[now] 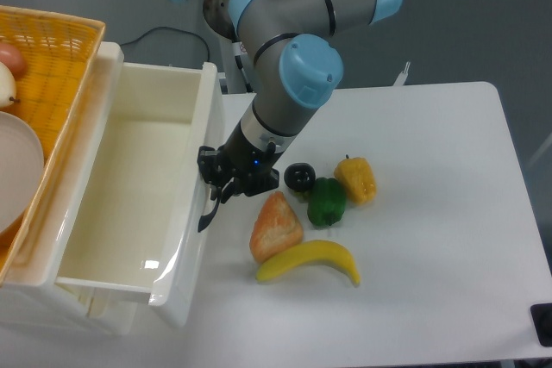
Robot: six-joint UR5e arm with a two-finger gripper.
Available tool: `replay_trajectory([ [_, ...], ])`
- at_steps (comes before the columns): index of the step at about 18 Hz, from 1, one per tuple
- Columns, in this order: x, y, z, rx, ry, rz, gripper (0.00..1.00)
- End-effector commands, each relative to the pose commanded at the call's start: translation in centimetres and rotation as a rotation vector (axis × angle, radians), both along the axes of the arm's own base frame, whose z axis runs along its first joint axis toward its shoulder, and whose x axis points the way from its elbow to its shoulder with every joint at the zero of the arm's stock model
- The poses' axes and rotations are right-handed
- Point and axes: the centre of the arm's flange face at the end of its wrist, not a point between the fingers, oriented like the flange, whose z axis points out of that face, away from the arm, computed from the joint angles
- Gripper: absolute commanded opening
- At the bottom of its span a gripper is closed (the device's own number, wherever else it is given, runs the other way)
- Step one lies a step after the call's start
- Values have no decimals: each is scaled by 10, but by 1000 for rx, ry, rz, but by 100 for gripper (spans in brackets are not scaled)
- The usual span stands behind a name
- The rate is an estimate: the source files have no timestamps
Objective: Slide the top white drawer open
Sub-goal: 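Pull the upper drawer outward by its handle, sliding it open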
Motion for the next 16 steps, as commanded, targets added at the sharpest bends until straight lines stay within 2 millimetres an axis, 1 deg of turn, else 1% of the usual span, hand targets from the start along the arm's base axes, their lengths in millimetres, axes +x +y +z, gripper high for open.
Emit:
replay_trajectory([
  [4,-5,-4,0,3,4,1,24],
  [14,-9,-6,-1,1,1,8,23],
  [16,-14,-9,-1,2,0,17,23],
])
